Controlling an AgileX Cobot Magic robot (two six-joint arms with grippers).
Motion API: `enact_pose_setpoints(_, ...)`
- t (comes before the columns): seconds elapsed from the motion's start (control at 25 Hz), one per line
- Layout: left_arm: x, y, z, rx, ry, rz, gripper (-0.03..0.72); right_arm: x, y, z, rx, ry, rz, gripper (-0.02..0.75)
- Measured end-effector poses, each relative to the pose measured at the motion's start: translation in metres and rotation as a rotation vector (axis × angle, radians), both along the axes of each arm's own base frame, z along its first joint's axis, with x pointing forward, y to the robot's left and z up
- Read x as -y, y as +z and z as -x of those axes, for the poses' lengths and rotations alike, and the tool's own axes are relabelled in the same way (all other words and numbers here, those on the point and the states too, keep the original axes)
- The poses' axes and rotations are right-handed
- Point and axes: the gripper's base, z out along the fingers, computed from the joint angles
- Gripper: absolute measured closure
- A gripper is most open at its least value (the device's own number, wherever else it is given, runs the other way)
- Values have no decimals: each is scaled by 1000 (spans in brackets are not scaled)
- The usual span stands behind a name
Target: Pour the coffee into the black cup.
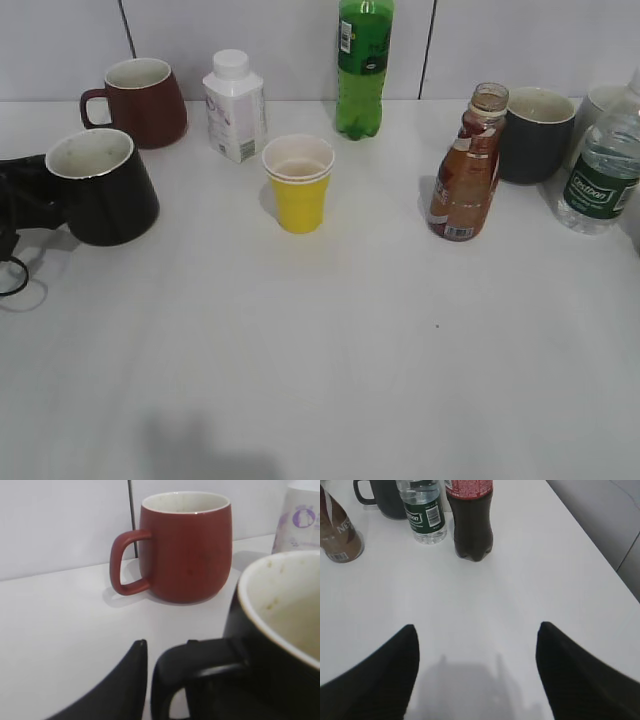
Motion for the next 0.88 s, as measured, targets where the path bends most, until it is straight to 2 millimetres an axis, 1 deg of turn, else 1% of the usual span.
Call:
enact_pose_setpoints(0.08,0,0,0,1,-5,-2,497,0,0,0,0,0,0,168)
enact_pose_setpoints(0.16,1,0,0,3,-11,-1,523,0,0,0,0,0,0,168)
enact_pose_setpoints(0.32,1,-4,0,1,-12,7,643,0,0,0,0,0,0,168)
enact_pose_setpoints(0.68,3,-5,0,4,-28,44,650,0,0,0,0,0,0,168)
enact_pose_setpoints(0.88,9,-2,3,-7,-100,51,652,0,0,0,0,0,0,168)
